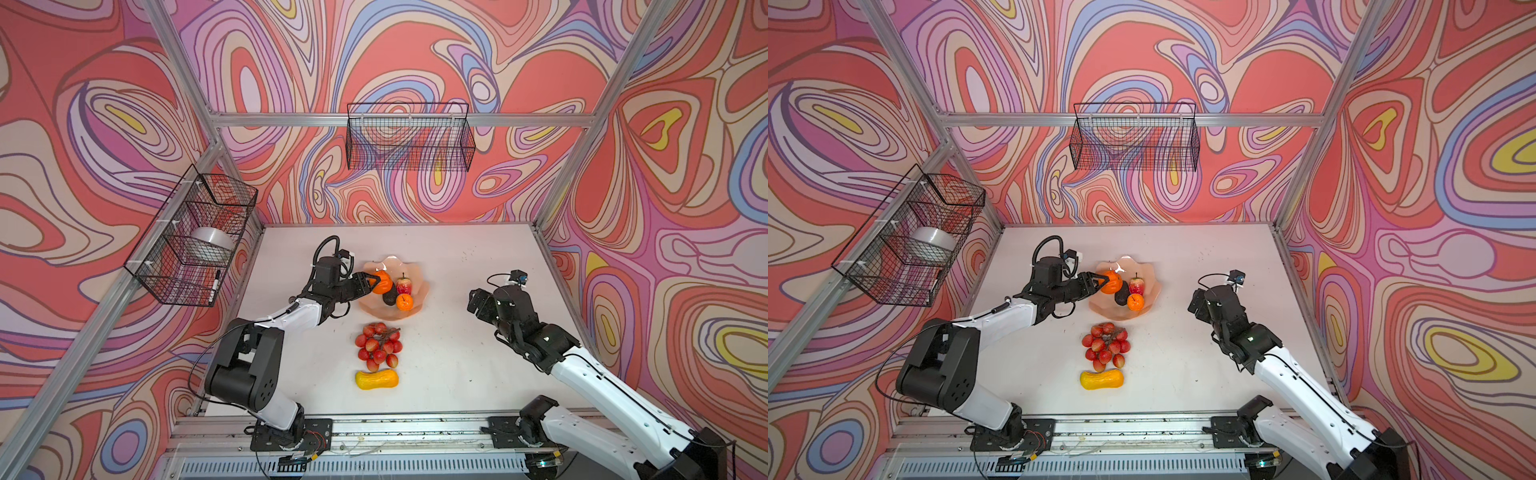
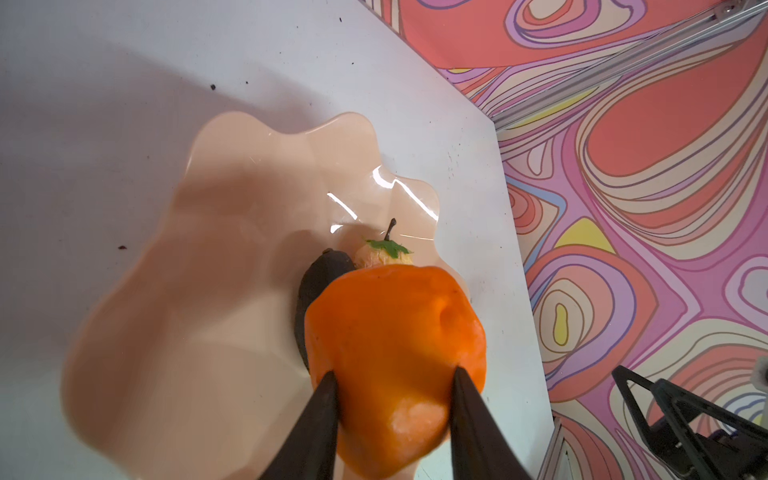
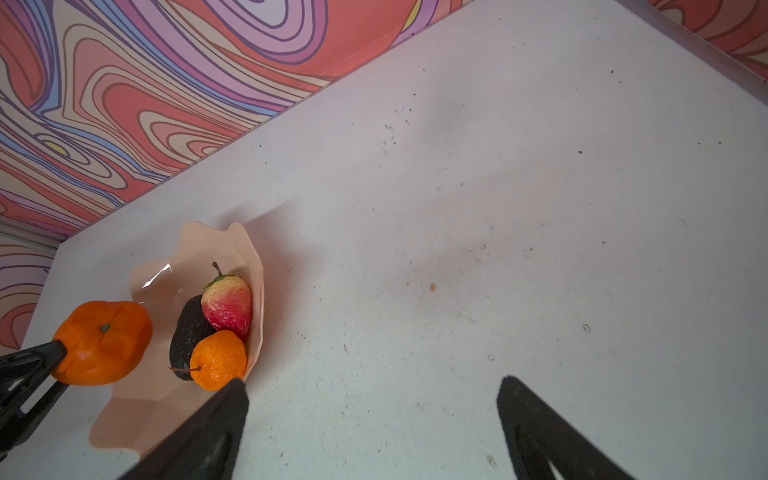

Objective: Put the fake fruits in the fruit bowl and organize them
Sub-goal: 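Carry the orange fruit into the bowl and open the left gripper, then reach the right gripper down to the yellow squash while left withdraws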

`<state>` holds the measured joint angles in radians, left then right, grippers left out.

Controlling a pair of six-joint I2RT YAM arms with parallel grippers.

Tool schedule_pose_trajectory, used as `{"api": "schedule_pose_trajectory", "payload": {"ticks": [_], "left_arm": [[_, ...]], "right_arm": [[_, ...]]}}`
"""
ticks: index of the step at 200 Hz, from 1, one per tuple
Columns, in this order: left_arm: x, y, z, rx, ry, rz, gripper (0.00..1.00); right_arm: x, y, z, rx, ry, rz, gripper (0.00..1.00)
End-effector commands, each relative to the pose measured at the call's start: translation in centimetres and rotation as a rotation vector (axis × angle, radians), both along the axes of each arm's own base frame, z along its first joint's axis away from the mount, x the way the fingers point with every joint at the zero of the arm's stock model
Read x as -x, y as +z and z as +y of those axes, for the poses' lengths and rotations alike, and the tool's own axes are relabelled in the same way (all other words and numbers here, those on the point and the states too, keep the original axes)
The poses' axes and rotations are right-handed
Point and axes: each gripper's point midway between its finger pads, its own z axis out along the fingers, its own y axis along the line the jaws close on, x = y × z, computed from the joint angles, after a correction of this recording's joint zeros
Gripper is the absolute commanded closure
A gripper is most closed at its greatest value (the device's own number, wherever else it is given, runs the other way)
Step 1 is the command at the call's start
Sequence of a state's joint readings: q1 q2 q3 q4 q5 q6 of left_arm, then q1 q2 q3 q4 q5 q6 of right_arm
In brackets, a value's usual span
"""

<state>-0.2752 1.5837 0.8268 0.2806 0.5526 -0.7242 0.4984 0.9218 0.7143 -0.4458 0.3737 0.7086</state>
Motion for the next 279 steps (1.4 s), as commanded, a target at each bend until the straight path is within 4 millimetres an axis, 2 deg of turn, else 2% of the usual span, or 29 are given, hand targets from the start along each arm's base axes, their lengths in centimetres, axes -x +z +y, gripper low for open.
{"api": "schedule_pose_trajectory", "payload": {"ticks": [1,67,85,119,156,181,208,229,254,270,279], "left_arm": [[-1.8,0.9,0.5,0.013,0.039,-0.02,0.69],[-1.6,-2.9,1.5,-0.099,0.07,0.136,0.66],[-1.6,-3.0,1.8,-0.13,0.074,0.156,0.62],[-1.3,-2.8,2.6,-0.184,0.084,0.169,0.47],[-0.8,-2.3,3.0,-0.218,0.085,0.18,0.43],[-0.7,-0.5,3.2,-0.212,0.089,0.135,0.42],[-0.7,4.5,3.6,-0.204,0.108,0.002,0.4],[0.1,8.0,4.4,-0.24,0.113,-0.083,0.37],[3.0,10.7,4.5,-0.252,0.046,-0.166,0.36],[6.2,10.1,5.1,-0.283,0.005,-0.127,0.35],[8.0,9.5,5.8,-0.313,0.008,-0.098,0.35]], "right_arm": [[0.2,0.8,-0.7,0.007,-0.025,-0.013,0.03],[-0.2,1.2,-0.6,0.014,-0.024,-0.015,0.02],[-0.2,1.3,-0.6,0.014,-0.025,-0.019,0.03],[-0.2,1.3,-0.7,0.015,-0.027,-0.019,0.03],[-0.2,1.2,-0.6,0.016,-0.027,-0.017,0.03],[-0.3,1.2,-0.4,0.02,-0.014,-0.013,0.03],[-0.6,1.0,0.6,0.033,0.042,0.024,0.06],[-1.0,0.0,2.5,0.03,0.13,0.089,0.1],[-1.1,-1.3,5.3,0.011,0.256,0.145,0.13],[-0.8,-1.5,7.1,0.021,0.34,0.152,0.14],[-0.4,-1.1,8.8,0.023,0.42,0.131,0.15]]}}
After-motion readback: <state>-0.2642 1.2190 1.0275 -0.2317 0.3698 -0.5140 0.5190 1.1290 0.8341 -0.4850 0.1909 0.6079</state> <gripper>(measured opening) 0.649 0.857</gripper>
